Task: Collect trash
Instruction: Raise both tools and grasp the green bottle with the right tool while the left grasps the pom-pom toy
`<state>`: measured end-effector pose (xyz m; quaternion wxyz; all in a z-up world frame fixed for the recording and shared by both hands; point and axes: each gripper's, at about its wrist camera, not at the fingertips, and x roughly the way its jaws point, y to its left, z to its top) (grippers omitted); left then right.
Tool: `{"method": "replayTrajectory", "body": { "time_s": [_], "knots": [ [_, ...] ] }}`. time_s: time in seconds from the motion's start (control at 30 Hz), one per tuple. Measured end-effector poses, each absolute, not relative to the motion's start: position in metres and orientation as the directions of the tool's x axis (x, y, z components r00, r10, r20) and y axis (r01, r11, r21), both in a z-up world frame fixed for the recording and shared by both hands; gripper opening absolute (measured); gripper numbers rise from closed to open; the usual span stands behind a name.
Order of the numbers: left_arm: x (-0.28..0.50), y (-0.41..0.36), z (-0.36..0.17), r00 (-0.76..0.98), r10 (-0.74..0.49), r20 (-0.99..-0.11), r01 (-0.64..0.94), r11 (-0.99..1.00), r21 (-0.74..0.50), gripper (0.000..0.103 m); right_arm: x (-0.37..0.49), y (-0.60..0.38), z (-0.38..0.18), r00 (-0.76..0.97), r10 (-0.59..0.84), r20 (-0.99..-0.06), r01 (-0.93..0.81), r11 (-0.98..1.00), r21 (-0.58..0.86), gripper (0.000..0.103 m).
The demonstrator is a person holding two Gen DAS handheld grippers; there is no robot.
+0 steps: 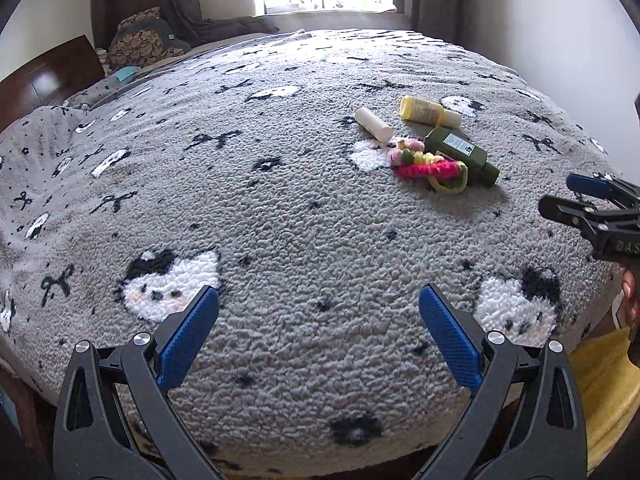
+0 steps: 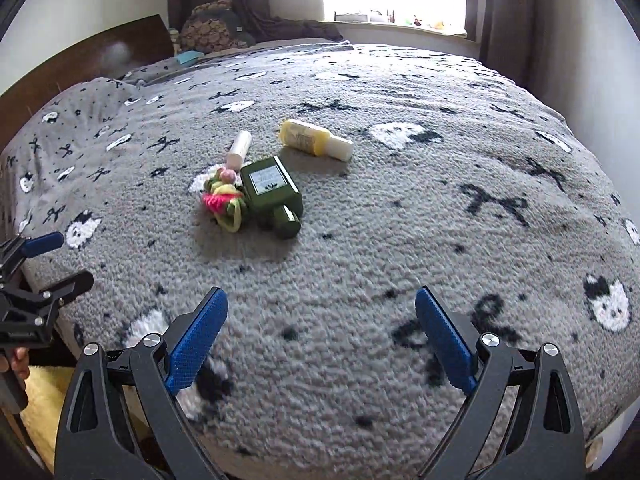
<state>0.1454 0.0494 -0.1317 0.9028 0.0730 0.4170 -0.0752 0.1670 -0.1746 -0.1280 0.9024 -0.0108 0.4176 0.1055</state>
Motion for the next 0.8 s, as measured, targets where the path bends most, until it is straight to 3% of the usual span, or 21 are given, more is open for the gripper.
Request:
{"method": "replayTrajectory", "body": {
  "time_s": [0.13, 0.5, 0.6, 0.67, 0.8],
  "knots": [
    [0.159, 0.036, -0.137, 0.629, -0.095, -0.771, 0.234, 0.970, 0.071, 0.095, 0.201, -0.157, -0.133, 0.616, 0.189, -0.764, -0.227, 0.972, 0.058, 0.069],
    [0.182, 0.019, -0.145, 0.612, -0.125, -0.781, 0.276, 0.959, 0.062, 0.095, 0.254, -0.129, -0.156, 0.565, 0.177, -0.806, -0.266, 0.964, 0.025, 0.064],
    [0.188, 0.014, -0.147, 0.608, -0.127, -0.784, 0.279, 0.958, 0.061, 0.095, 0.267, -0.129, -0.160, 0.548, 0.204, -0.811, -0.272, 0.961, 0.058, 0.058],
    [0.192, 0.010, -0.147, 0.605, -0.128, -0.785, 0.283, 0.957, 0.062, 0.095, 0.268, -0.131, -0.158, 0.548, 0.215, -0.808, -0.276, 0.959, 0.068, 0.042],
    [0.203, -0.001, -0.146, 0.600, -0.154, -0.785, 0.300, 0.953, 0.042, 0.095, 0.260, -0.143, -0.150, 0.551, 0.239, -0.800, -0.290, 0.953, 0.085, 0.042]
  ]
}}
